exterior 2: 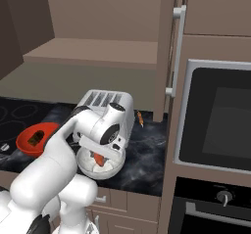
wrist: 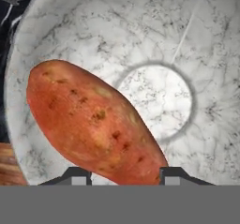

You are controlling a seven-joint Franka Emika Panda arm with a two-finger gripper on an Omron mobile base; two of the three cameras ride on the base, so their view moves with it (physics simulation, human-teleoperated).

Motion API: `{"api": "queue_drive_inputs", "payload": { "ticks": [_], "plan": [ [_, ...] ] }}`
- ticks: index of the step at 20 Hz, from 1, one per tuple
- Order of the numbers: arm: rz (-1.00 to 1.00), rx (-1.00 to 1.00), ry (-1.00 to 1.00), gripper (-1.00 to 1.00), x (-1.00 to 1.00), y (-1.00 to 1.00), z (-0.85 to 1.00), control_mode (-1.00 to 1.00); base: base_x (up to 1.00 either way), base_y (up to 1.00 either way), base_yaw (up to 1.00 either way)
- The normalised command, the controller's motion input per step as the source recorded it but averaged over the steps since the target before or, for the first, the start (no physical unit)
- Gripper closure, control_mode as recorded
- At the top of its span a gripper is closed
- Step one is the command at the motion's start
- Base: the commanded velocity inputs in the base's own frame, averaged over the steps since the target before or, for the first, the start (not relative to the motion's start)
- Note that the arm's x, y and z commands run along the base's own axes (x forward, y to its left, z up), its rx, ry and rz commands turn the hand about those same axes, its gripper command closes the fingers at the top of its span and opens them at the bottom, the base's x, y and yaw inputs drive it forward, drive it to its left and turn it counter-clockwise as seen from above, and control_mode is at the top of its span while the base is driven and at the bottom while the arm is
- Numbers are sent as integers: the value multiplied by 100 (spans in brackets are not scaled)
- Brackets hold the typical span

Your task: Pick both bowls and place them on the counter. Then place the sweet potato in one bowl and place the sweet potato in the other bowl.

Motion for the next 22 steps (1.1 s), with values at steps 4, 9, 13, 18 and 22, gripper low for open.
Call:
{"api": "queue_drive_inputs", "payload": {
  "ticks": [4,9,13,18,22],
  "plan": [
    [0,0,3,100,0,0,-27,-100,0,0,0],
    [2,0,0,100,0,0,-22,-100,0,0,0],
    [2,0,0,100,0,0,-18,-100,0,0,0],
    [1,0,0,-100,0,0,-10,-100,0,0,0],
    [1,0,0,-100,0,0,-8,-100,0,0,0]
  ]
}}
